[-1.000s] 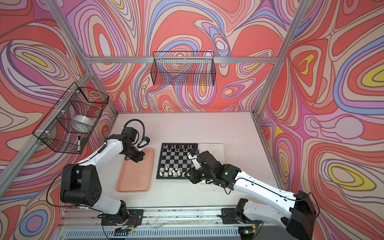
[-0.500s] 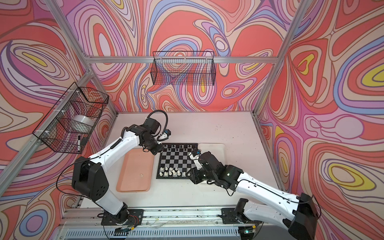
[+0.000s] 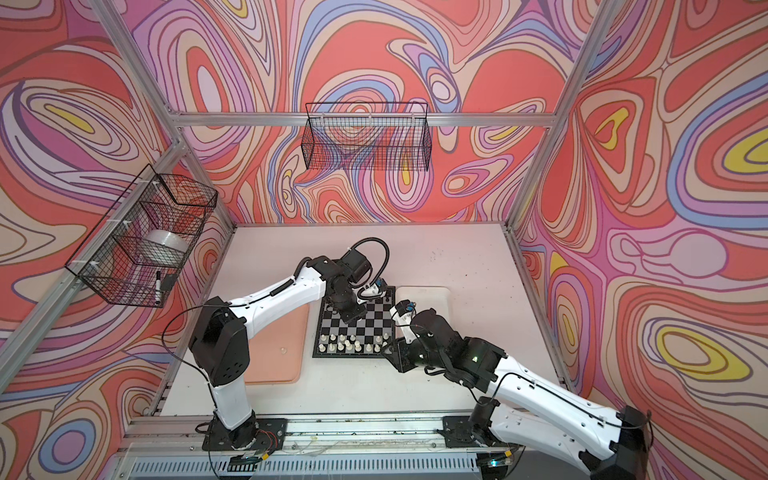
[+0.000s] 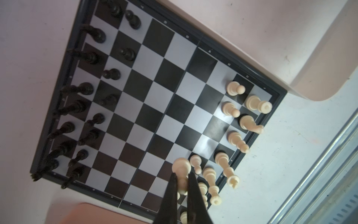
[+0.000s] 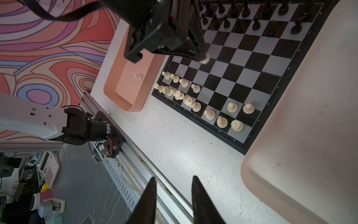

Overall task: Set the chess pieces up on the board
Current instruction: 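Close the left gripper on the pawn and carry it over the board, then lower the white pawn onto a near-row square and open the left gripper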

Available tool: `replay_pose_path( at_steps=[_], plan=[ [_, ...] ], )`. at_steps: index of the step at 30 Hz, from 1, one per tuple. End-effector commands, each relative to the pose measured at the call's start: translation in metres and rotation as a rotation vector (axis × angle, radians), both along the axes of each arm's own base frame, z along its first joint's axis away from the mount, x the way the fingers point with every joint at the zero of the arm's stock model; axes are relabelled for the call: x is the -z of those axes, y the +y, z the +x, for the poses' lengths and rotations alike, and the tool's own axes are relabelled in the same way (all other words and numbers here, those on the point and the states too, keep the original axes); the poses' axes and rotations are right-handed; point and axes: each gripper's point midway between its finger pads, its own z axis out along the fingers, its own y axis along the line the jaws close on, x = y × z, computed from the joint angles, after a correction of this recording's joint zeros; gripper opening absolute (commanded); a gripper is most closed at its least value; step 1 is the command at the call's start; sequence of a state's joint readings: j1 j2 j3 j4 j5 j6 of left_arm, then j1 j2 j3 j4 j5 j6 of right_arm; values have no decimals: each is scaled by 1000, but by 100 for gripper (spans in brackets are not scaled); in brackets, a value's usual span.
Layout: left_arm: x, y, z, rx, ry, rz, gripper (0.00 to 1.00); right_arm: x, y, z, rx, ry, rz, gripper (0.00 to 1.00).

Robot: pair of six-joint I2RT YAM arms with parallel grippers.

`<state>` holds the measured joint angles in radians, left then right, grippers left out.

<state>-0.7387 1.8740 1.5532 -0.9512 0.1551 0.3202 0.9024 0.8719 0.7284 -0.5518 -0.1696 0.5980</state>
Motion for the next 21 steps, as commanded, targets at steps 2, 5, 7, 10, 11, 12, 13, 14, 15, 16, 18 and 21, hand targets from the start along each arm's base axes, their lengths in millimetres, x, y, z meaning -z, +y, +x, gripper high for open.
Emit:
replay_pose_path(
  at_steps=[2, 5, 7, 10, 11, 12, 13, 14, 15, 16, 18, 21],
  plan=[
    [9, -4, -12, 13, 48, 28, 9, 12, -8, 0, 28, 16, -30, 31],
    [16, -4, -18, 23, 61, 38, 9, 13, -8, 0, 29, 16, -32, 31],
    [19, -3, -20, 25, 63, 45, 8, 13, -8, 0, 31, 17, -35, 31],
    [25, 1, -24, 26, 73, 55, 8, 14, -9, 1, 30, 14, -37, 31],
    [26, 2, -25, 27, 76, 58, 8, 14, -8, 1, 30, 13, -38, 31],
    [27, 3, -26, 28, 78, 60, 8, 14, -8, 1, 29, 14, -38, 31],
    [29, 4, -27, 30, 78, 60, 8, 14, -8, 1, 28, 13, -39, 31],
    [30, 4, -28, 29, 77, 61, 8, 15, -8, 1, 28, 14, -39, 31],
    [30, 4, -28, 29, 78, 59, 8, 15, -8, 1, 29, 13, -39, 31],
    [31, 5, -29, 29, 79, 61, 8, 15, -7, 2, 29, 13, -38, 31],
    [33, 5, -30, 31, 82, 63, 8, 15, -7, 1, 28, 15, -40, 31],
    [36, 5, -31, 32, 83, 69, 8, 16, -8, 1, 29, 14, -41, 31]
  ],
)
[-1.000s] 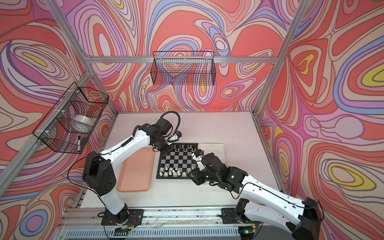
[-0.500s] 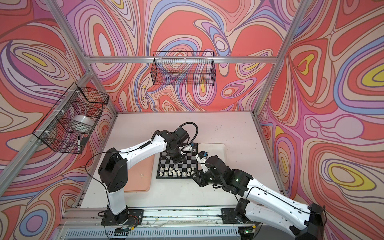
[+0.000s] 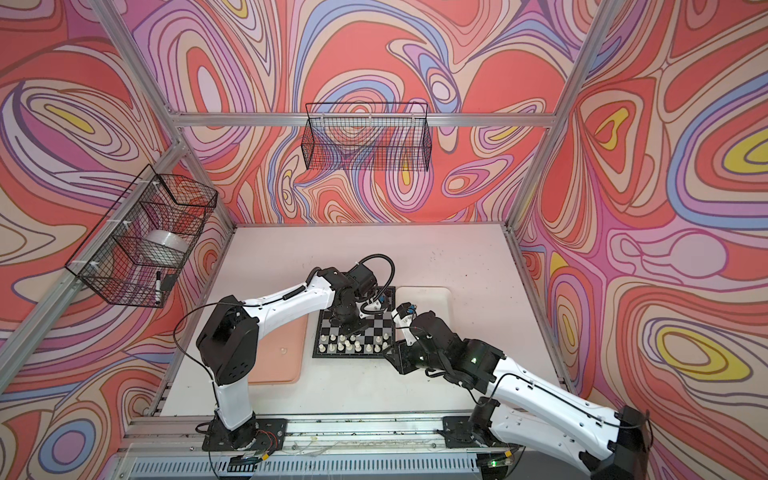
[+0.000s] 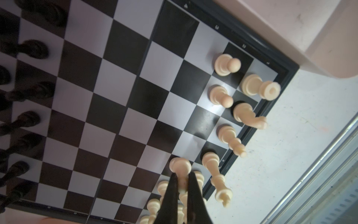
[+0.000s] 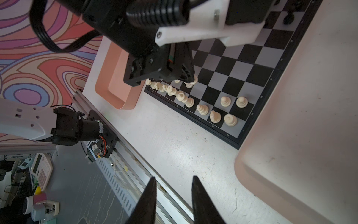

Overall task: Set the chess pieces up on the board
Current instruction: 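Lower the white pawn onto a near-row square and open the left gripper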

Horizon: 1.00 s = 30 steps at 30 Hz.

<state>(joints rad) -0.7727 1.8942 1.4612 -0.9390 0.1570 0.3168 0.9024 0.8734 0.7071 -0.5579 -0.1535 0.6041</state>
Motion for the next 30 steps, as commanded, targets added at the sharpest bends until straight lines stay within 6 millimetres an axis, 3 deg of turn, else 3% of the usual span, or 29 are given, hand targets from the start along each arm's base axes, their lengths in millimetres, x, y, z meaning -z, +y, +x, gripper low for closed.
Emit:
replay_pose_path(
  at_steps=[1, 30],
  plan=[
    [4, 0, -5, 2, 10, 5, 8, 4, -3, 1, 10, 0, -11, 31],
    [23, -7, -12, 33, 44, 31, 8, 10, -5, 0, 16, 4, -17, 31]
  ],
)
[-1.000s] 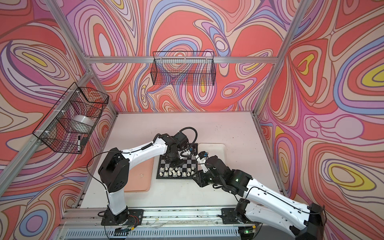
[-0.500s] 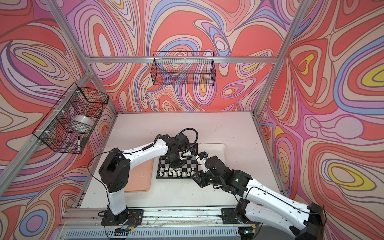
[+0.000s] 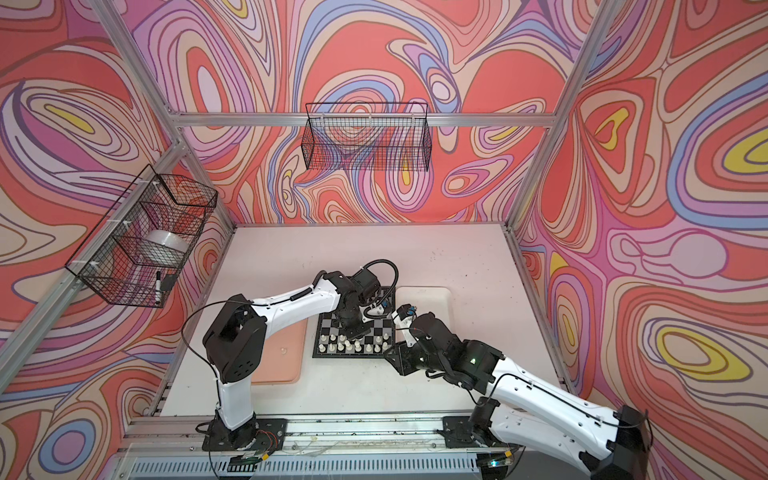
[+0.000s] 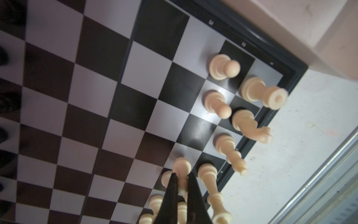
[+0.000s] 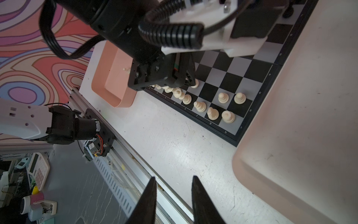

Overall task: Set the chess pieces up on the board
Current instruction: 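Lower the white pawn onto a near-row square and open the left gripper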

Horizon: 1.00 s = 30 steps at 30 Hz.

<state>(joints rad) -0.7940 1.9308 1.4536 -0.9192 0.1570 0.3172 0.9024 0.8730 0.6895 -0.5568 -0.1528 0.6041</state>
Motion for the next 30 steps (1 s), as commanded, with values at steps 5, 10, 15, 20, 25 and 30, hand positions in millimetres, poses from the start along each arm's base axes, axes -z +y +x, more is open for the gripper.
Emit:
replay_pose_path(
  at_steps=[5, 10, 15, 20, 25, 30],
  plan=[
    [10, 0, -8, 15, 25, 22, 8, 3, -4, 1, 14, -5, -6, 31],
    [11, 0, -9, 18, 26, 23, 9, 3, -4, 1, 15, -6, -4, 31],
    [10, 0, -10, 22, 27, 24, 11, 3, -5, 1, 17, -7, -6, 31],
    [8, 0, -9, 22, 17, 22, 15, 3, -5, 1, 18, -9, -5, 31],
    [4, -2, -7, 22, 7, 14, 17, 3, -5, 1, 17, -7, -6, 31],
    [1, -2, -7, 26, 0, 13, 18, 4, -5, 1, 16, -7, -7, 31]
  ],
)
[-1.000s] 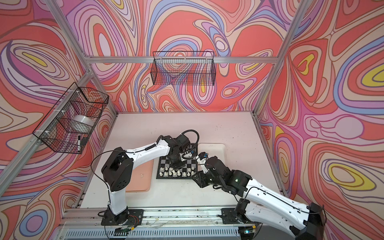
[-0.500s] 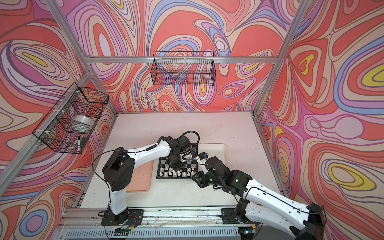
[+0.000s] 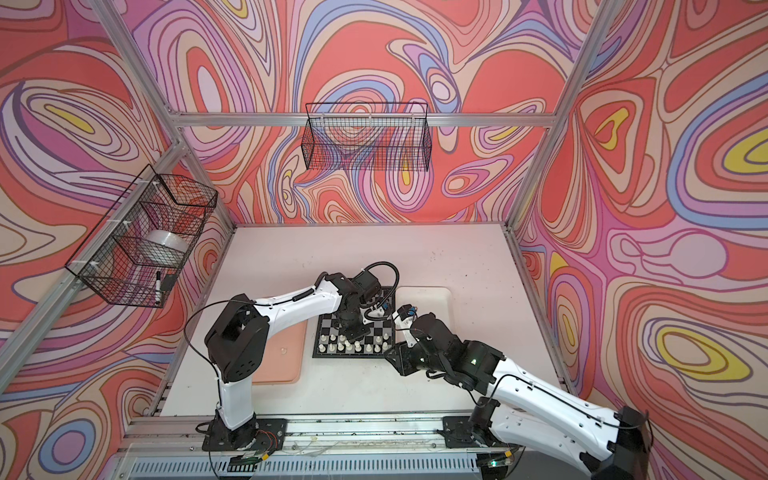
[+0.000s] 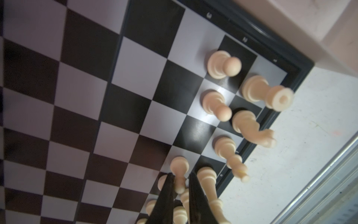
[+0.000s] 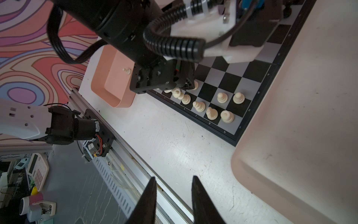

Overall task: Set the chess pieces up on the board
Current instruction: 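Lower the white pawn onto a near-row square and open the left gripper, then raise the left gripper and swing it back over the pink tray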

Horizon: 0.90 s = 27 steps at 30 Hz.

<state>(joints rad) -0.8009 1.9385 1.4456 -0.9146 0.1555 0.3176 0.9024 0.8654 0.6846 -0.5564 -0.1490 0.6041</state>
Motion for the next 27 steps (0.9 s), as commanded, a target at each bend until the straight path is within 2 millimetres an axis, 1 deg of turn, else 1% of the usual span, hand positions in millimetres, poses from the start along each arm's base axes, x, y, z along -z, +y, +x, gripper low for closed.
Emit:
replay_pose_path(
  at_steps=[1, 10, 23, 27],
  plan=[
    [-5, -1, -3, 18, -9, 3, 18, 3, -3, 1, 14, -4, -5, 31],
    [-16, -4, 2, 24, -37, -6, 21, 1, -3, 2, 16, -10, -2, 31],
    [-27, -5, 8, 28, -71, -13, 21, 1, -3, 3, 16, -13, -4, 31],
    [-36, -3, 10, 32, -100, -20, 22, 0, -3, 4, 18, -19, -2, 31]
  ],
)
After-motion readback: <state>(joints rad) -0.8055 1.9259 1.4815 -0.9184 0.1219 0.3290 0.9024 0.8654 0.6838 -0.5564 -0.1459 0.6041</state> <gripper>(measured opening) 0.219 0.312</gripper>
